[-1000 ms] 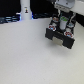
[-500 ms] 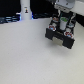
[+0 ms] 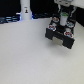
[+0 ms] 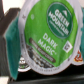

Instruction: Open the kcup holder, insert the kcup into the holder, and close the kcup holder

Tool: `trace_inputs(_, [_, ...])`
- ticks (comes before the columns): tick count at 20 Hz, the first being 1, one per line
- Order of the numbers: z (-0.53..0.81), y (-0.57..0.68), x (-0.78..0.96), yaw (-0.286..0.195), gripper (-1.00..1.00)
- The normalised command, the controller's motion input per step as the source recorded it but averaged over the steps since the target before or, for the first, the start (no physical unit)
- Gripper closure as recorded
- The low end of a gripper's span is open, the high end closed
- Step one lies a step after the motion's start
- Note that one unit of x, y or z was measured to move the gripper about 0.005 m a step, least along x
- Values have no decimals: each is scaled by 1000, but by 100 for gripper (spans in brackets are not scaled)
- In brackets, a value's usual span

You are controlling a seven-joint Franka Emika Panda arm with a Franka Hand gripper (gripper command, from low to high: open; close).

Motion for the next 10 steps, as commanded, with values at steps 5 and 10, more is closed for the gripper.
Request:
trace_inputs(5, [-204,-53,13,3,100])
trace_inputs(10, [-185,-48,26,2,100])
